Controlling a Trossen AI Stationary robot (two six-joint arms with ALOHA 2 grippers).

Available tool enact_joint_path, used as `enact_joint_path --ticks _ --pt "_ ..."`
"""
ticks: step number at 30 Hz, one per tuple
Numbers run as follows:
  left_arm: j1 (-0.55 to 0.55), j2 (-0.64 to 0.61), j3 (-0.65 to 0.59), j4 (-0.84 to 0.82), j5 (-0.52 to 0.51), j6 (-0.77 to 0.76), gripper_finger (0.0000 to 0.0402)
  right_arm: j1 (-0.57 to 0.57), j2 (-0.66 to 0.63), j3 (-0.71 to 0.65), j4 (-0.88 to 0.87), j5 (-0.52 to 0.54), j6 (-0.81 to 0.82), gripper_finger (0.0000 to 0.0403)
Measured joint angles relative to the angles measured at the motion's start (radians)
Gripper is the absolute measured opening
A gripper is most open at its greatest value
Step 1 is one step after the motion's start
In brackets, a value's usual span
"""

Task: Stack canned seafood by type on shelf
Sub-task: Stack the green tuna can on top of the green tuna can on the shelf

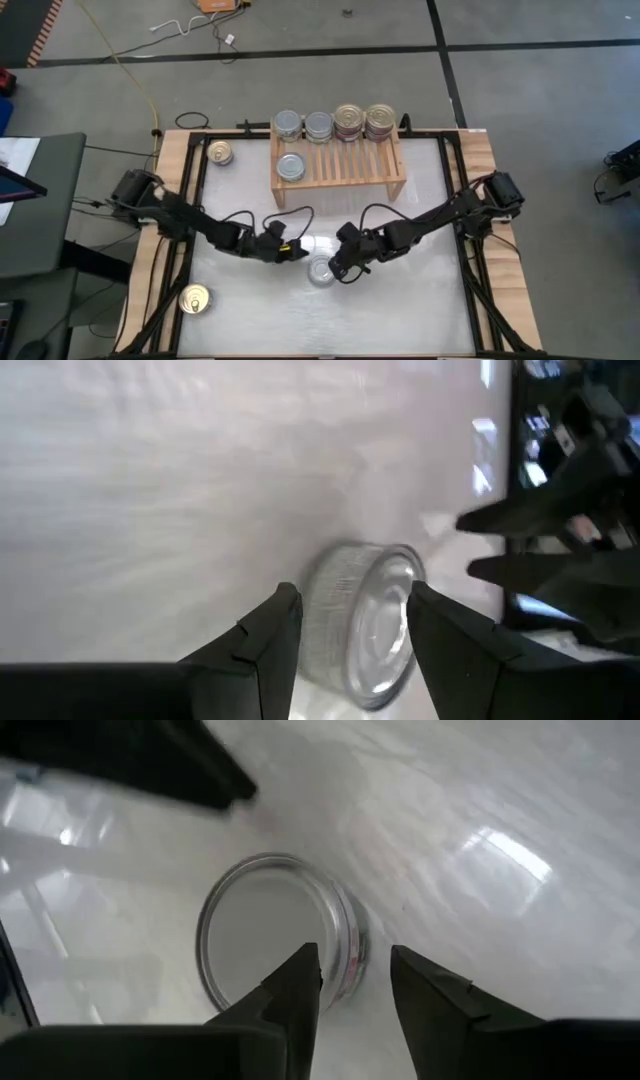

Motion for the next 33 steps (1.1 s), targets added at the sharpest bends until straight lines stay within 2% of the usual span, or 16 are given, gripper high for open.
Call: enact_joint_path --ticks 4,10,13,21,26,28,33 --pt "-0.074 -0.08 0.0 -0.143 -0.155 -0.107 0.0172 -0.02 -0.001 0.0 0.0 -0.071 -0.157 0.0147" --pt "-0.212 -0.071 0.006 -0.145 -0.385 -0.312 0.0172 -0.061 -0.001 0.0 0.0 -0.246 -0.45 0.0155" --pt "-0.27 -0.044 0.029 -0.152 -0.462 -0.38 0.0172 -0.077 -0.001 0.005 -0.009 -0.274 -0.576 0.0158" --pt "-0.329 0.026 0.104 -0.151 -0.597 -0.435 0.0172 -0.123 0.0 0.058 0.023 -0.278 -0.904 0.0158" --pt "-0.332 0.026 0.12 -0.154 -0.612 -0.412 0.0172 -0.142 0.052 0.058 0.073 -0.294 -1.114 0.0157" --pt "-0.332 0.026 0.123 -0.15 -0.615 -0.41 0.0172 -0.148 0.076 0.072 0.082 -0.328 -1.138 0.0157" --pt "-0.332 0.026 0.123 -0.161 -0.616 -0.412 0.0172 -0.157 0.103 0.112 0.1 -0.334 -1.143 0.0157"
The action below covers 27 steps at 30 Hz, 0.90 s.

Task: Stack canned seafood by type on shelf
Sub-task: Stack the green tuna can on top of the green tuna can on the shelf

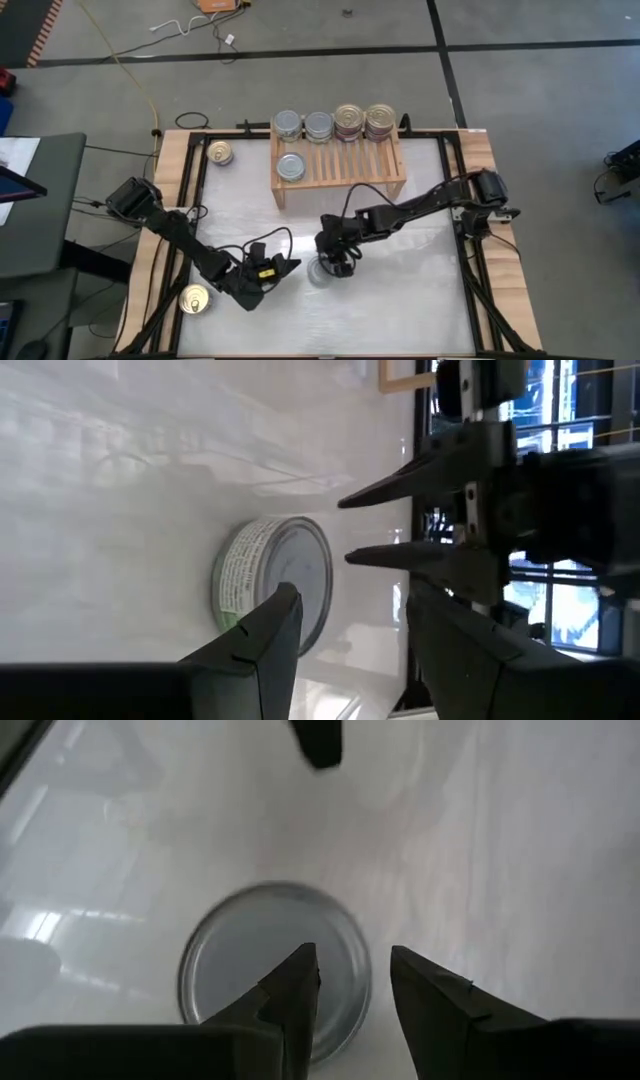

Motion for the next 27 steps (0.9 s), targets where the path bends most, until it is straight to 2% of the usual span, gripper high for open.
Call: enact_joint_path --ticks 8,17,21,27 --pt "-0.001 0.0 -0.002 -0.037 0.0 -0.02 0.0172 -0.014 0.091 0.014 0.008 -0.06 0.025 0.0134" --pt "-0.001 0.0 -0.001 -0.053 0.003 -0.021 0.0172 -0.014 0.099 0.015 0.023 -0.067 0.083 0.0104" --pt "-0.001 0.0 -0.001 -0.052 0.008 -0.021 0.0172 -0.019 0.099 0.014 0.02 -0.066 0.15 0.0071" --pt "-0.001 0.0 -0.001 -0.052 0.008 -0.021 0.0172 -0.04 0.098 0.014 0.004 -0.041 0.353 0.0013"
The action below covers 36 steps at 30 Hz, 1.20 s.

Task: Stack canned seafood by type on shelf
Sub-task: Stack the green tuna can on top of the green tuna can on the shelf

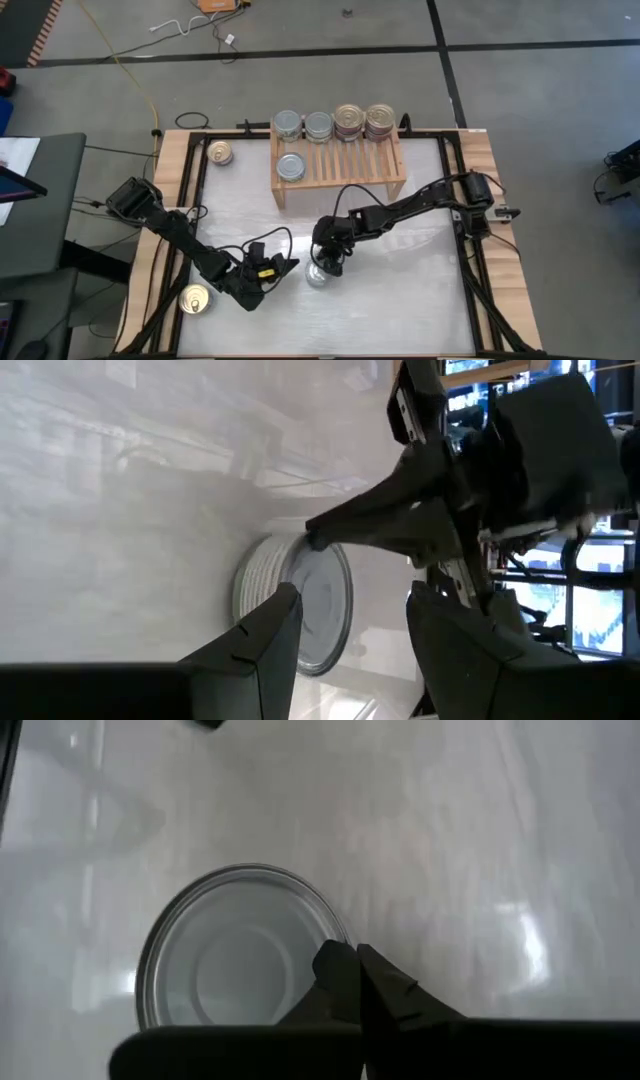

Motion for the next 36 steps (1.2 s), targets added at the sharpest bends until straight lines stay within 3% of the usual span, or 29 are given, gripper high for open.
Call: enact_joint_path --ticks 8,18,28,30,36 --pt "0.001 0.0 0.0 0.0 0.0 -0.009 0.0172 0.001 -0.007 0.0 -0.033 0.02 0.247 0.0015" --pt "0.008 0.0 0.0 -0.001 0.0 -0.015 0.0172 0.062 -0.12 -0.005 -0.247 0.327 0.451 0.0011" --pt "0.055 0.0 0.0 -0.006 0.002 0.062 0.0172 0.166 -0.124 -0.044 -0.245 0.532 0.988 0.0015" --pt "0.068 -0.011 -0.009 -0.008 0.048 0.09 0.0172 0.195 -0.124 -0.044 -0.212 0.607 1.111 0.0016" --pt "0.14 -0.093 -0.083 0.0 0.331 0.276 0.0172 0.288 -0.098 -0.043 -0.19 0.783 1.398 0.0016"
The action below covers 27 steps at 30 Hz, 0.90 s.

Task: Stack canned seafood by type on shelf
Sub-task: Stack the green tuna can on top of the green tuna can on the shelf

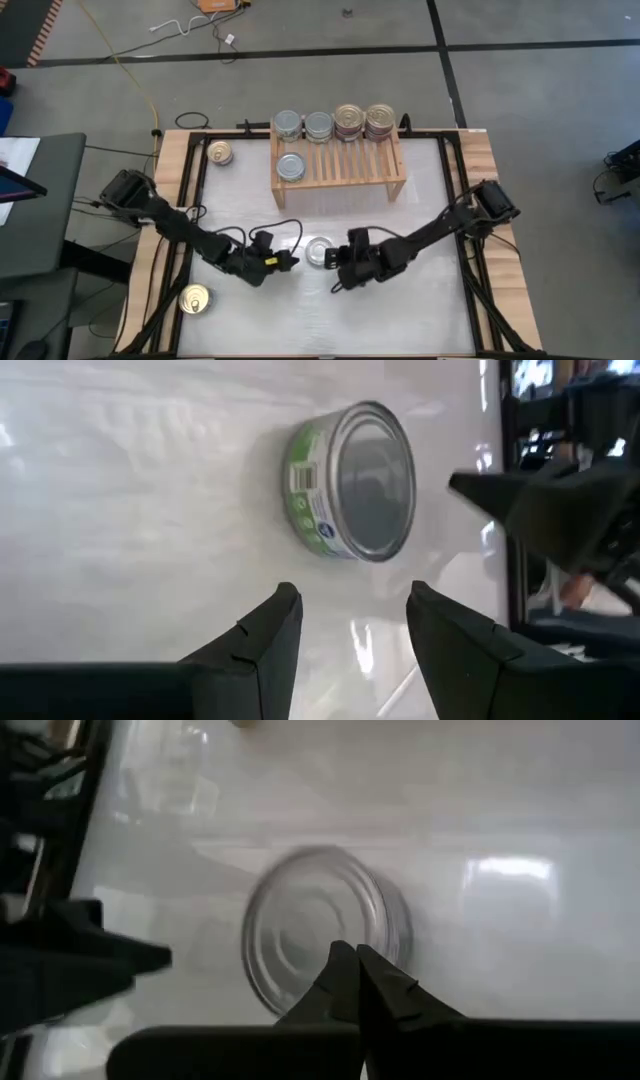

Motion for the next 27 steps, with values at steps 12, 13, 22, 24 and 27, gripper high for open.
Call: enact_joint_path --ticks 12,13,22,24,27 --pt "0.066 -0.138 -0.033 -0.008 0.068 0.3 0.0172 0.093 0.005 0.018 -0.047 0.053 0.113 0.0017" --pt "0.07 -0.145 -0.033 -0.02 0.068 0.309 0.0172 0.098 -0.014 0.018 -0.079 0.053 0.112 0.0018" --pt "0.1 -0.143 -0.032 -0.026 0.082 0.281 0.0172 0.13 -0.142 0.018 -0.377 0.035 0.1 0.0071" --pt "0.1 -0.143 -0.032 -0.026 0.082 0.276 0.0172 0.119 -0.139 0.018 -0.387 0.035 0.098 0.0094" --pt "0.102 -0.144 -0.032 -0.025 0.072 0.257 0.0172 0.095 -0.135 0.009 -0.353 0.02 0.032 0.0136"
